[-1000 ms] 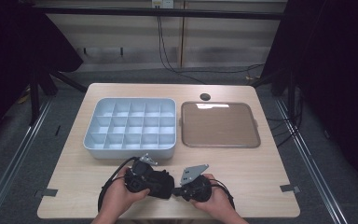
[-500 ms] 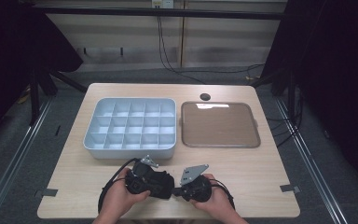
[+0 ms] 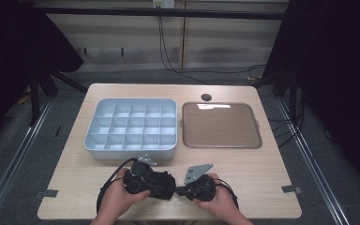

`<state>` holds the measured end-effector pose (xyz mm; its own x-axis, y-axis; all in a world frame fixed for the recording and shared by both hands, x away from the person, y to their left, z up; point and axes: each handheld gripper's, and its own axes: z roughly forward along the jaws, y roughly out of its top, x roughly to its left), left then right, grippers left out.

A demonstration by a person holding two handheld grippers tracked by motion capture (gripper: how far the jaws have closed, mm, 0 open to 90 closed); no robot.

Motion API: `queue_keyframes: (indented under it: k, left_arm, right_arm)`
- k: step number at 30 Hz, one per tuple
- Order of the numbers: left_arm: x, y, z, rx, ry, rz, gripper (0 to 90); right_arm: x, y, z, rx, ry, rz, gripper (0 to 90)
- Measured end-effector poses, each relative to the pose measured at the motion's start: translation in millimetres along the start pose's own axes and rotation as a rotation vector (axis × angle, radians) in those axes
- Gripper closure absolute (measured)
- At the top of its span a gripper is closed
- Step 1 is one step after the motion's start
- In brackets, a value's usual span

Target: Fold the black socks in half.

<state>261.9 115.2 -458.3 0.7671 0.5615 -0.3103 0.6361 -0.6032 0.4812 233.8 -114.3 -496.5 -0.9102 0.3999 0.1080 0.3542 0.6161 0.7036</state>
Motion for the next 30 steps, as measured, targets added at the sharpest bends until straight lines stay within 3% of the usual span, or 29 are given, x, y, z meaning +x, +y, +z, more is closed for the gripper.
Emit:
queue_keyframes:
  k: [14,17,18,20,26,30]
  left_arm:
    - [9.5,-0.4,-19.6,-0.066,-0.009,-0.039,54.4]
    - [11.1,-1.3,-20.9,-0.084,-0.013,-0.069,52.9]
    - [13.2,-1.8,-22.3,-0.077,-0.012,-0.057,52.2]
    - [13.5,-2.6,-23.1,-0.095,-0.012,-0.079,51.0]
    - [12.6,-1.8,-22.6,-0.112,-0.031,-0.09,50.4]
    - [16.8,-3.0,-31.4,-0.131,-0.009,-0.093,49.8]
  right_arm:
    - [-4.1,-2.0,-3.1,0.003,-0.013,0.015,88.5]
    - [-5.0,-2.6,-2.8,0.004,-0.015,0.023,88.2]
    - [-5.2,-2.8,-2.8,0.009,-0.021,0.021,88.2]
    - [-5.6,-2.8,-2.6,0.008,-0.017,0.02,88.0]
    - [-6.4,-3.0,-1.2,0.009,-0.015,0.02,87.6]
    - [-6.2,-3.4,-1.9,0.011,-0.017,0.022,87.5]
